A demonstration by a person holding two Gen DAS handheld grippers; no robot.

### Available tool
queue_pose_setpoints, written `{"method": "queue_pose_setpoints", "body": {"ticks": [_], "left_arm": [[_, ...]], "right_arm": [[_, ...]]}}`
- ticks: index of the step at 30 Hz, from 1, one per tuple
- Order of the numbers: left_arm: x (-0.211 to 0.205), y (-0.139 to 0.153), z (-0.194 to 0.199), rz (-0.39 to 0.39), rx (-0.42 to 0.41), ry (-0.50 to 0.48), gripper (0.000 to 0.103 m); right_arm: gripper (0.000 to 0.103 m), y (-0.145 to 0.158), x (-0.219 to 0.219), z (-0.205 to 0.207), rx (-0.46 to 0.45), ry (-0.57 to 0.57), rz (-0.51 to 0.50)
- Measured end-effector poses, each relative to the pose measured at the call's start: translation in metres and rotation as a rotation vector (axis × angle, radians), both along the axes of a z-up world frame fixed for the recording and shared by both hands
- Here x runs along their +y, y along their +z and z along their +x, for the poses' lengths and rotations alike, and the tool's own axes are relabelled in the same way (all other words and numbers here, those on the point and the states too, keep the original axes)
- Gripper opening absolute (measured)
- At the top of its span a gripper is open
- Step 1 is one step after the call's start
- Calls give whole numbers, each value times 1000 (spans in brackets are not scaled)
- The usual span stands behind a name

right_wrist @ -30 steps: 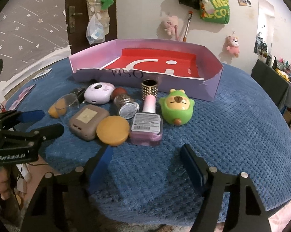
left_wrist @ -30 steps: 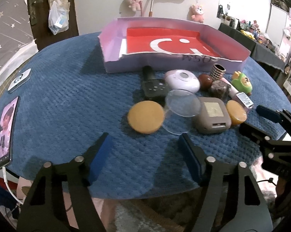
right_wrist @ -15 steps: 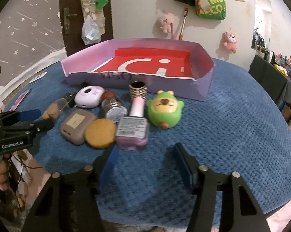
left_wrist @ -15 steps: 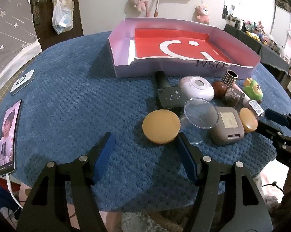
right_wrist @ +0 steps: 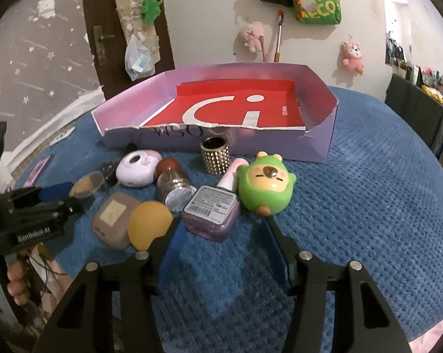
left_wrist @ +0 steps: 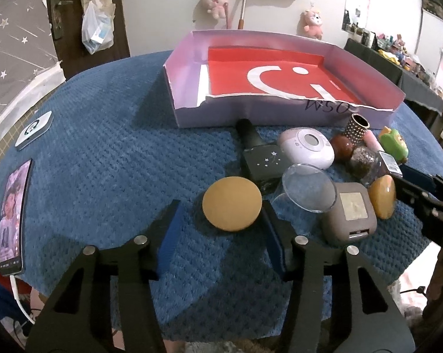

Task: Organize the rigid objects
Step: 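Close left tool on the orange sponge while right tool closes on the nail polish bottle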

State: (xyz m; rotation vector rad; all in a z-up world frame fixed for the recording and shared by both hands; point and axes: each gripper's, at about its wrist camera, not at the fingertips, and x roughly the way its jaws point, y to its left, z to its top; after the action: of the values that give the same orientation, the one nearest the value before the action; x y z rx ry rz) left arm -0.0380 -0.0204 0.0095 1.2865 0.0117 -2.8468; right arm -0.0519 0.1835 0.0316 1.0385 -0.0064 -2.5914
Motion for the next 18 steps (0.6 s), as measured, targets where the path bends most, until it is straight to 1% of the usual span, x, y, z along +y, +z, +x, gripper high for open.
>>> {"method": "queue_pose_setpoints", "body": {"ticks": [3, 10, 11, 13, 14, 18], "left_arm": [[-2, 0, -1, 3, 0, 4, 50], [-4, 0, -8, 0, 2, 10, 48], [-4, 0, -8, 0, 3, 9, 48], [-5, 0, -8, -1, 6, 6, 49], [-5, 0, -8, 0, 6, 6, 49], [-7, 1, -8, 2, 2, 6, 49]], "right_arm": [[55, 0, 2, -7, -15, -20, -55], [55, 1, 4, -18, -43, -39, -124], [57, 2, 5, -19, -50, -40, -139], [63, 2, 5, -19, -52, -48, -118], [67, 2, 4, -18, -47, -57, -91], [68, 2, -3, -14, -11, -54, 15]]}}
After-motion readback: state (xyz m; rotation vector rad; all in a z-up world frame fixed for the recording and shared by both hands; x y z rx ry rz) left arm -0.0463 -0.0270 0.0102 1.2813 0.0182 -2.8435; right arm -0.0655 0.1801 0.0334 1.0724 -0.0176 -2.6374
